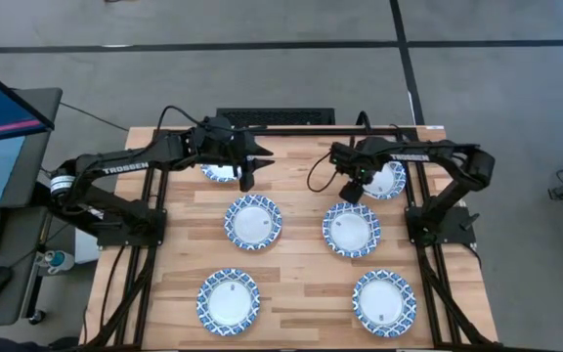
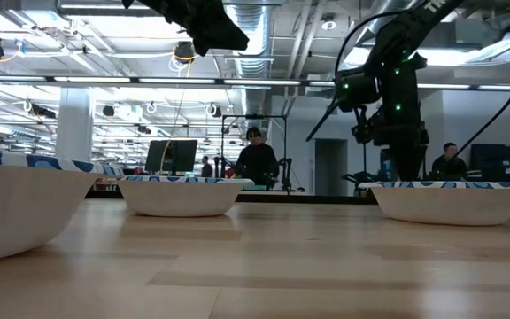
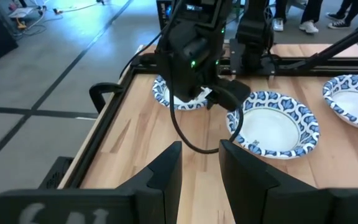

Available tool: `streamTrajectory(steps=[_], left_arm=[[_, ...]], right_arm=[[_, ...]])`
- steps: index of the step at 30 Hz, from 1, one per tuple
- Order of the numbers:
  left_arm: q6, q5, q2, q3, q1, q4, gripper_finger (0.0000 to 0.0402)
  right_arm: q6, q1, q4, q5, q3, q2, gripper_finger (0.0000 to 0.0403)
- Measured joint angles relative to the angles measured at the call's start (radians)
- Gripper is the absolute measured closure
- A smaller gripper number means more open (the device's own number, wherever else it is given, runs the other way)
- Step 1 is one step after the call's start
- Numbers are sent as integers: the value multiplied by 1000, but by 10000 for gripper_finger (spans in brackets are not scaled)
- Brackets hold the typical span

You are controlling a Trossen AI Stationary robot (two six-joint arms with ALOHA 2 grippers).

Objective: Nest bowls inside each other
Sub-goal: Stack the white bowl on top of the other white bowl

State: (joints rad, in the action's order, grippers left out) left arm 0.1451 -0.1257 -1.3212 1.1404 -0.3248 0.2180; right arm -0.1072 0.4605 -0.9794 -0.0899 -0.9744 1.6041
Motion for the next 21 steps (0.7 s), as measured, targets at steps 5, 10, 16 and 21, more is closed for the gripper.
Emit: streamTrajectory(steps=[5,10,16,21], left_arm=[[0,0,0,0,0,0,302],[6,1,0,0,0,0,302],[7,1,0,0,0,0,302],[8,2,0,0,0,0,302]], right_arm=[[1,6,12,-39,0,6,164],[-16,19,16,-40,0,6,164],[-17,28,57,-11,0,6,164],[-37,28,56,-11,0,6,175]])
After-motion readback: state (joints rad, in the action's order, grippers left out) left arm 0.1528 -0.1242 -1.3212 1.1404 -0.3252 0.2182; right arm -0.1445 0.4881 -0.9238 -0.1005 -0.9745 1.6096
